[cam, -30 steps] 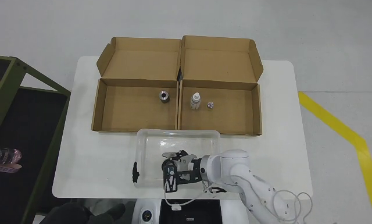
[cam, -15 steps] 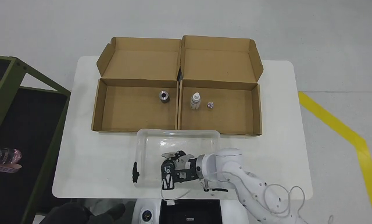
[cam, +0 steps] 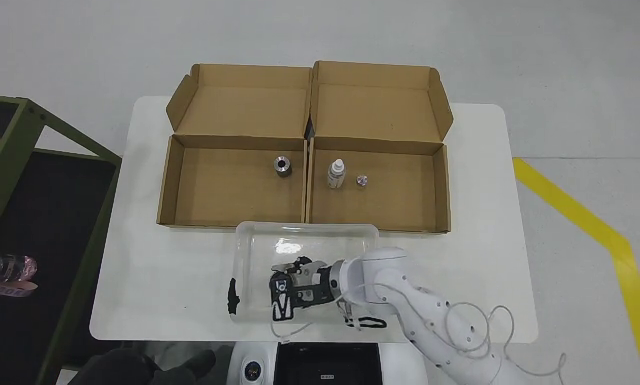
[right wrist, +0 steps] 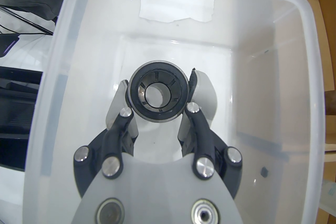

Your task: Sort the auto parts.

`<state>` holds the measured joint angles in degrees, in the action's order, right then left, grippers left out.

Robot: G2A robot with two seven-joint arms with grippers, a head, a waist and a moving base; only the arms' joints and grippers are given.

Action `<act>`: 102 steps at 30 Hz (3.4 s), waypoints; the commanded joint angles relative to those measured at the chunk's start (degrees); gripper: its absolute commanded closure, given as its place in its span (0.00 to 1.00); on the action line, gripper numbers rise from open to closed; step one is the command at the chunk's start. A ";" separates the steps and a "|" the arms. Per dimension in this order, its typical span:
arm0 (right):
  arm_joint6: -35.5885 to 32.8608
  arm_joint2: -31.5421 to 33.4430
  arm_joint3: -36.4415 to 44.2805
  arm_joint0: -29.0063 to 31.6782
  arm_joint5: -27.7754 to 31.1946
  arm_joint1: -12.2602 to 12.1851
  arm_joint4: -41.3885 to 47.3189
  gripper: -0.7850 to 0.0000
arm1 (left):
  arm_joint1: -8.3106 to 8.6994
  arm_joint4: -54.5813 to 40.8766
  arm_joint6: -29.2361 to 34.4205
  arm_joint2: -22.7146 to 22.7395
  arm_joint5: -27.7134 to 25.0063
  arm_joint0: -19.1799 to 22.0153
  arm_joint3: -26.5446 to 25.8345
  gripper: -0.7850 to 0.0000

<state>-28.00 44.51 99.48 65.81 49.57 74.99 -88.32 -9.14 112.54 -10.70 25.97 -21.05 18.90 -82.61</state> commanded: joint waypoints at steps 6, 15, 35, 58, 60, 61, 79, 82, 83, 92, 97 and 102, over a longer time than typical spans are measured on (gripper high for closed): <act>0.98 0.37 2.00 -0.79 0.38 -0.11 2.32 1.00 | 0.00 0.00 0.00 0.00 0.00 0.00 0.00 0.00; 0.97 0.84 4.53 -2.30 -0.39 -0.14 4.57 1.00 | 0.00 0.00 0.00 0.00 0.00 0.00 0.00 0.00; 3.60 4.01 3.22 -7.31 -3.08 0.00 12.92 1.00 | 0.00 0.00 0.00 0.00 0.00 0.00 0.00 0.00; 4.71 5.18 -4.60 -15.24 -8.20 0.87 16.24 1.00 | 0.00 0.00 0.00 0.00 0.00 0.00 0.00 0.00; 4.58 5.02 -5.65 -16.17 -8.87 1.04 16.11 1.00 | 0.00 0.00 0.00 0.00 0.00 0.00 0.00 0.00; 4.68 4.87 -6.17 -16.62 -8.97 1.14 16.31 1.00 | 0.00 0.00 0.00 0.00 0.00 0.00 0.00 0.00; 3.77 -0.43 -16.90 -23.74 -12.17 3.68 16.97 1.00 | 0.00 0.00 0.00 0.00 0.00 0.00 0.00 0.00; 3.37 -1.53 -18.27 -24.82 -12.62 4.21 16.69 1.00 | 0.00 0.00 0.00 0.00 0.00 0.00 0.00 0.00; 3.02 -1.89 -18.80 -25.27 -12.68 4.38 16.45 1.00 | 0.00 0.00 0.00 0.00 0.00 0.00 0.00 0.00; 1.77 -4.13 -23.43 -28.08 -12.79 5.82 16.96 1.00 | 0.00 0.00 0.00 0.00 0.00 0.00 0.00 0.00; 1.66 -4.87 -25.79 -28.64 -13.25 6.40 16.89 1.00 | 0.00 0.00 0.00 0.00 0.00 0.00 0.00 0.00; 1.52 -5.66 -27.60 -29.08 -13.36 6.94 16.50 1.00 | 0.00 0.00 0.00 0.00 0.00 0.00 0.00 0.00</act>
<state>-26.47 38.94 72.11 36.78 36.26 81.86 -71.78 -9.14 112.54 -10.70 25.97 -21.05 18.90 -82.61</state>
